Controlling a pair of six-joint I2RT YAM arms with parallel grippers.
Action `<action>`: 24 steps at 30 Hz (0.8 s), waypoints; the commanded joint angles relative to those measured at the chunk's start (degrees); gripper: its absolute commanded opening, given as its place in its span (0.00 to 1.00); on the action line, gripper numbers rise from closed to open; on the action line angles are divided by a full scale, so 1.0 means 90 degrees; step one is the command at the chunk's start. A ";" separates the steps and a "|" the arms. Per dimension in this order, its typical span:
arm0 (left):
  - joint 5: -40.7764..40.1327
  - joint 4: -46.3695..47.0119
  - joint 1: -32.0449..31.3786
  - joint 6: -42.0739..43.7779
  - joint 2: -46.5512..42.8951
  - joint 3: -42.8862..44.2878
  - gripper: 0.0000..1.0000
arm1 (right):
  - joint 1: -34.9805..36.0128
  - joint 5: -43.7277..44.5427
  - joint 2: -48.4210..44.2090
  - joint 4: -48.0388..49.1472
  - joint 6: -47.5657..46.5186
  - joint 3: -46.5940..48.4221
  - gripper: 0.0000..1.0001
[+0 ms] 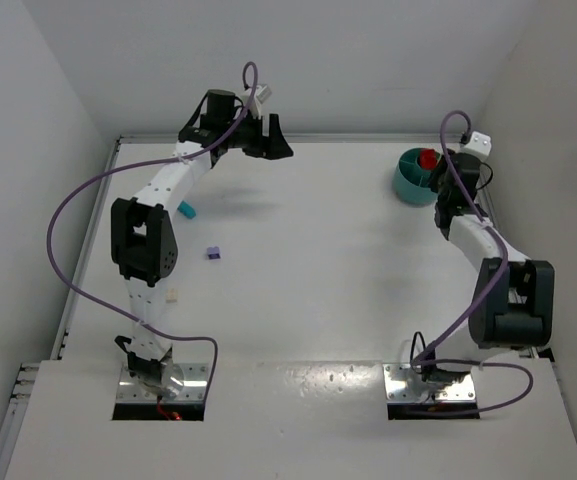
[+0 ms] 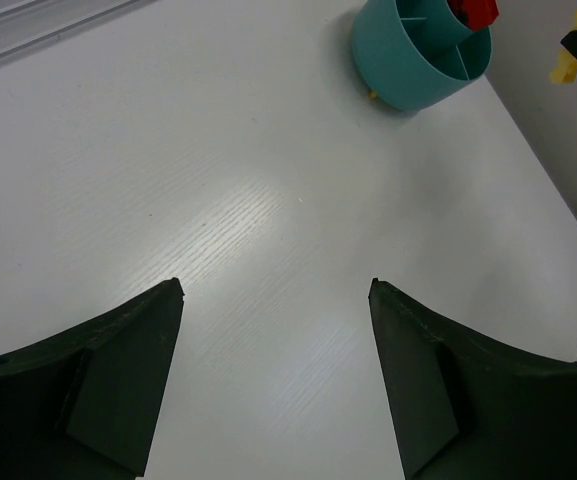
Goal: Sort the legos into containers by color
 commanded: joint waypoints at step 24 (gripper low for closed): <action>-0.0239 0.0207 0.0375 0.0432 -0.0129 -0.0083 0.82 | -0.1542 -0.4327 0.1974 0.3935 -0.0409 -0.0019 0.00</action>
